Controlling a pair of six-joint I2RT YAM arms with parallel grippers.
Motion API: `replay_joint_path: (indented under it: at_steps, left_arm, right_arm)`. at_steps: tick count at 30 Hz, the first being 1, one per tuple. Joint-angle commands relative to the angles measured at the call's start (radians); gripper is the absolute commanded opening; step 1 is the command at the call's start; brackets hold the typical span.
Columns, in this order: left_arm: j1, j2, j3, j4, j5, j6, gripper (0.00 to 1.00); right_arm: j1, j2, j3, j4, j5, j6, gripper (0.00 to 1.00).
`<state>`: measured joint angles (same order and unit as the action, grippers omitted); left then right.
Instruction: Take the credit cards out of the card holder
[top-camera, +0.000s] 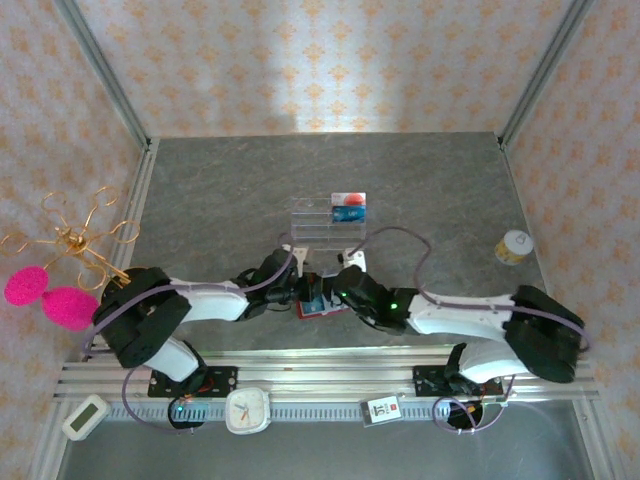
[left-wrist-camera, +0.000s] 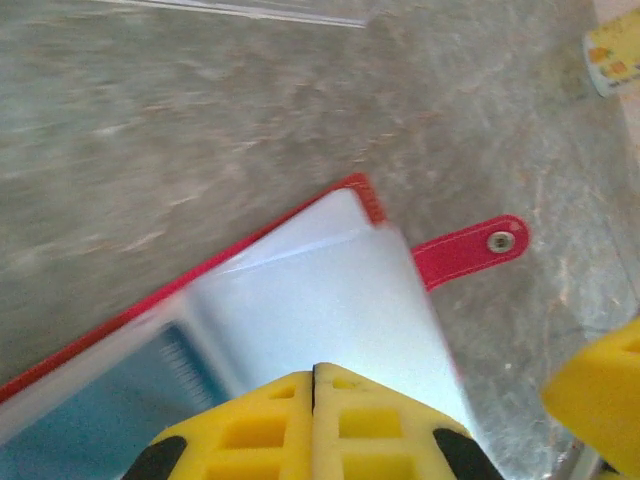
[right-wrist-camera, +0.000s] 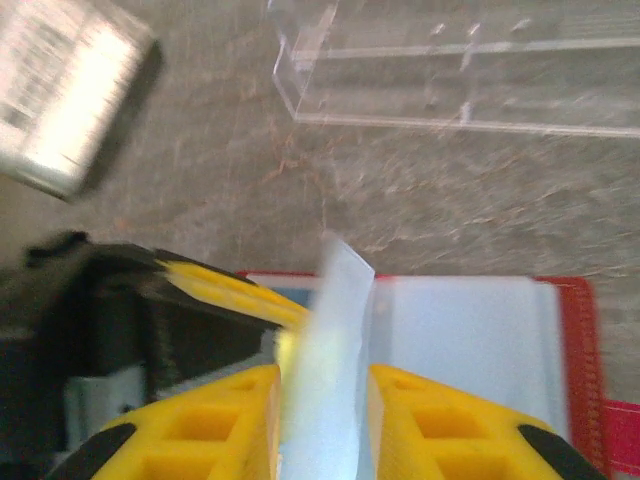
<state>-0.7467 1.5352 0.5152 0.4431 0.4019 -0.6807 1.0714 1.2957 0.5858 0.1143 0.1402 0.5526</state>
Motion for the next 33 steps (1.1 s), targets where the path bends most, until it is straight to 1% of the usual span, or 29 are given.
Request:
replay_joint_path:
  at_steps: [1, 3, 5, 6, 9, 11, 14, 15, 18, 22, 24, 27, 30, 33]
  left_arm:
    - [-0.035, 0.084, 0.062, 0.042, 0.057, 0.010, 0.00]
    - [-0.049, 0.134, 0.086, 0.044, 0.074, 0.007, 0.00]
    - [-0.050, 0.151, 0.098, 0.049, 0.084, 0.004, 0.00]
    - [-0.051, 0.139, 0.098, 0.045, 0.070, 0.002, 0.00]
    - [-0.049, 0.032, 0.097, -0.016, -0.015, 0.029, 0.01]
    - [-0.042, -0.057, 0.083, -0.068, -0.072, 0.038, 0.03]
    - [-0.010, -0.148, 0.021, -0.115, -0.102, 0.028, 0.03]
    - [0.007, -0.167, -0.004, -0.126, -0.102, 0.023, 0.00]
    - [0.050, -0.208, -0.097, -0.104, -0.082, -0.004, 0.00]
    - [0.056, -0.215, -0.159, -0.079, -0.090, -0.007, 0.00]
    - [0.059, -0.210, -0.175, -0.066, -0.094, -0.001, 0.00]
    - [0.064, -0.204, -0.193, -0.044, -0.097, 0.007, 0.00]
    - [0.065, -0.182, -0.191, -0.038, -0.095, 0.025, 0.00]
    - [0.066, -0.161, -0.188, -0.033, -0.098, 0.035, 0.00]
  right_arm:
    - [-0.013, -0.090, -0.045, -0.079, 0.081, 0.066, 0.28]
    - [-0.020, -0.136, -0.067, -0.104, 0.081, 0.084, 0.28]
    - [-0.027, -0.175, -0.083, -0.115, 0.077, 0.093, 0.28]
    - [-0.030, -0.191, -0.088, -0.121, 0.073, 0.092, 0.29]
    - [-0.041, -0.208, -0.077, -0.138, 0.056, 0.074, 0.29]
    - [-0.055, -0.201, -0.063, -0.116, -0.007, 0.034, 0.29]
    - [-0.096, -0.142, -0.013, -0.080, -0.188, -0.037, 0.28]
    - [-0.110, -0.120, 0.012, -0.072, -0.253, -0.057, 0.27]
    - [-0.133, 0.016, 0.082, -0.053, -0.421, -0.092, 0.24]
    - [-0.143, 0.180, 0.155, -0.041, -0.531, -0.091, 0.21]
    - [-0.147, 0.245, 0.188, -0.056, -0.545, -0.087, 0.19]
    - [-0.162, 0.308, 0.204, -0.070, -0.534, -0.063, 0.17]
    - [-0.184, 0.335, 0.197, -0.079, -0.516, -0.033, 0.16]
    - [-0.189, 0.340, 0.192, -0.092, -0.492, -0.022, 0.16]
